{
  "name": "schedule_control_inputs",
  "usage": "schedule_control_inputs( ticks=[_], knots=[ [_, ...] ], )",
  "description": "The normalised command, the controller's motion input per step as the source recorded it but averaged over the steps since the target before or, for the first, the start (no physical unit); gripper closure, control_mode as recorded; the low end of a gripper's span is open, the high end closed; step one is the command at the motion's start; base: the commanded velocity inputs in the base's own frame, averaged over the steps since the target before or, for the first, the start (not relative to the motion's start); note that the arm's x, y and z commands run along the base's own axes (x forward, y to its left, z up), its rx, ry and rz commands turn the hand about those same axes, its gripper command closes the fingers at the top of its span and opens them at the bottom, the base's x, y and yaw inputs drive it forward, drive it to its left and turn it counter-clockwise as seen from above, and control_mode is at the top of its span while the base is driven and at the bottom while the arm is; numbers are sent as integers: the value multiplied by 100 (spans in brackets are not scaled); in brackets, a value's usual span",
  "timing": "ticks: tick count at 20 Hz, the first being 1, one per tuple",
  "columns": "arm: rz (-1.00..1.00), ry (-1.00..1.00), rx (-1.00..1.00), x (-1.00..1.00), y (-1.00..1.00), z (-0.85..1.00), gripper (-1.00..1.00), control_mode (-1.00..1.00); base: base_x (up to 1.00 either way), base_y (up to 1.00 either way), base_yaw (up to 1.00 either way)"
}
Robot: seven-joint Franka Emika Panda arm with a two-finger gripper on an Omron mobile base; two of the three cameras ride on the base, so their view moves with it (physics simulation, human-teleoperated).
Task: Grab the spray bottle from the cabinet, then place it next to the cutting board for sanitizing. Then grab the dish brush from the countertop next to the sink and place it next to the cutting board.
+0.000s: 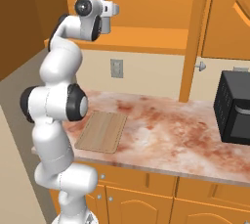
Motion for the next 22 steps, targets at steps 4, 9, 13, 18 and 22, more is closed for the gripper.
schedule_control_inputs(
  ticks=[4,9,13,18,22],
  knots=[
    [0,5,0,28,9,-3,-100,-100,0,0,0],
    [0,1,0,29,10,-5,-100,-100,0,0,0],
    [0,0,0,26,4,-8,-100,-100,0,0,0],
    [0,0,0,10,0,-16,100,-100,0,0,0],
    [0,0,0,7,0,-18,100,-100,0,0,0]
  ],
)
